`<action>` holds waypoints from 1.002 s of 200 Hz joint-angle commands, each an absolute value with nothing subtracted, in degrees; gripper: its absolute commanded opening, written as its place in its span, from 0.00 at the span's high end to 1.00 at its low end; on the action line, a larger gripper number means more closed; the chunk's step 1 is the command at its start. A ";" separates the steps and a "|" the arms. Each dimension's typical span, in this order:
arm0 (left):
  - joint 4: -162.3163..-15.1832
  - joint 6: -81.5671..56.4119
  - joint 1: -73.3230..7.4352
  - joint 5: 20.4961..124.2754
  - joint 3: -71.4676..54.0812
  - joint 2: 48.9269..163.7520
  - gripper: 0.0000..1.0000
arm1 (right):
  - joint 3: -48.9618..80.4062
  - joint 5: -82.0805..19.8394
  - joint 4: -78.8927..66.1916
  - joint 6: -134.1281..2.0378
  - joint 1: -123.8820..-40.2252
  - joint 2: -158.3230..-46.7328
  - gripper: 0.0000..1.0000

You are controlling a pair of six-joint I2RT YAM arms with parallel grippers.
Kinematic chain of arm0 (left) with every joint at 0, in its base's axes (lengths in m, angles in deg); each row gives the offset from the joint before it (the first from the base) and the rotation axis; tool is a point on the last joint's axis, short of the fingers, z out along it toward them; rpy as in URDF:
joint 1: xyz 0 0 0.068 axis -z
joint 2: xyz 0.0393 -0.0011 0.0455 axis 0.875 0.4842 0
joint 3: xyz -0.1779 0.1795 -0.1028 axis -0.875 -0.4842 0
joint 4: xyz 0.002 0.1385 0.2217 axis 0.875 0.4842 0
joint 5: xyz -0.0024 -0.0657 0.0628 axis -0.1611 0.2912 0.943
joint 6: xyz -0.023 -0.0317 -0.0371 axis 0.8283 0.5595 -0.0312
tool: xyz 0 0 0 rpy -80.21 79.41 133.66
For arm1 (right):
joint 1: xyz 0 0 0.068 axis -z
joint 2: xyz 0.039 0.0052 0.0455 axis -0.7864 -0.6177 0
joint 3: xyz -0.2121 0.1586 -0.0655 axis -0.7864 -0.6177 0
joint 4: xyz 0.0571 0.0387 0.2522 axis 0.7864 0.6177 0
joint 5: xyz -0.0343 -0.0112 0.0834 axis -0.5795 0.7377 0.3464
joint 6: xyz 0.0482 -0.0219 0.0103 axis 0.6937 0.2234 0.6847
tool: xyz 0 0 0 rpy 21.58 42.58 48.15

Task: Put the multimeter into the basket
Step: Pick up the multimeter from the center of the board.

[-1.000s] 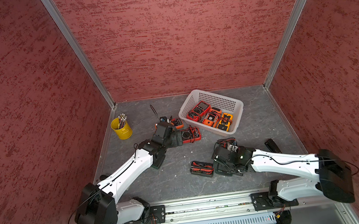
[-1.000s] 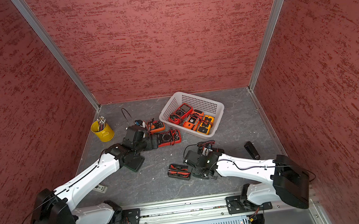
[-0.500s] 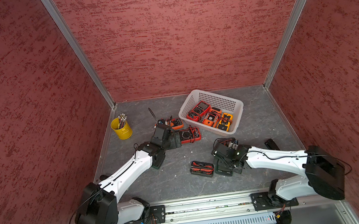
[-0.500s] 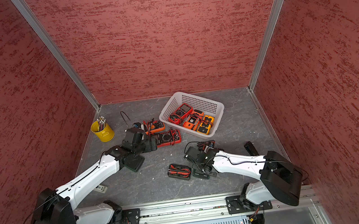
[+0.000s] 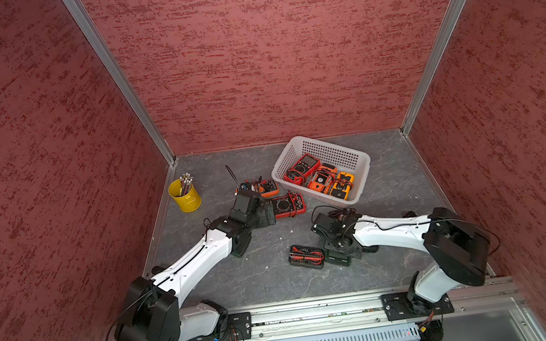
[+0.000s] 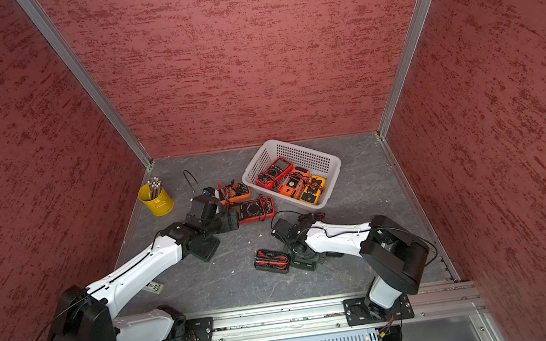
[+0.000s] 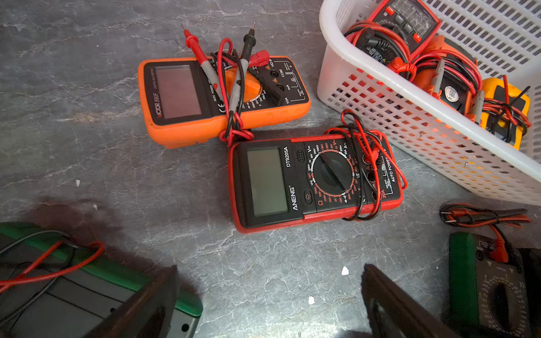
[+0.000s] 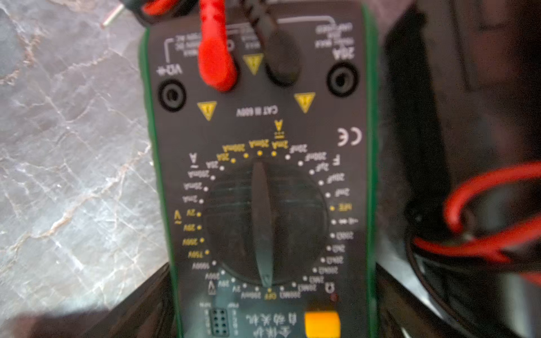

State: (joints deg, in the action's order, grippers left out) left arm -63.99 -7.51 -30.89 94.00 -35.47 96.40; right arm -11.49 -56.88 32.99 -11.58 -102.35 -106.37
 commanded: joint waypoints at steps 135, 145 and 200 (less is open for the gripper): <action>-63.96 -6.92 -31.47 96.65 -36.09 95.51 0.00 | -11.81 -54.16 31.61 -19.00 -102.22 -104.66 0.75; -63.76 -6.79 -31.61 96.82 -36.01 95.42 0.00 | -11.13 -54.61 32.61 -19.77 -102.39 -103.75 0.79; -62.51 -5.69 -32.04 97.47 -35.42 95.25 0.00 | -11.47 -54.37 33.18 -21.56 -103.73 -96.23 0.91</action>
State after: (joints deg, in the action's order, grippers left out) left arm -63.29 -6.47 -31.57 96.30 -35.84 96.38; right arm -11.71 -54.58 32.82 -20.10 -102.72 -100.97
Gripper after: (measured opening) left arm 0.996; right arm 0.878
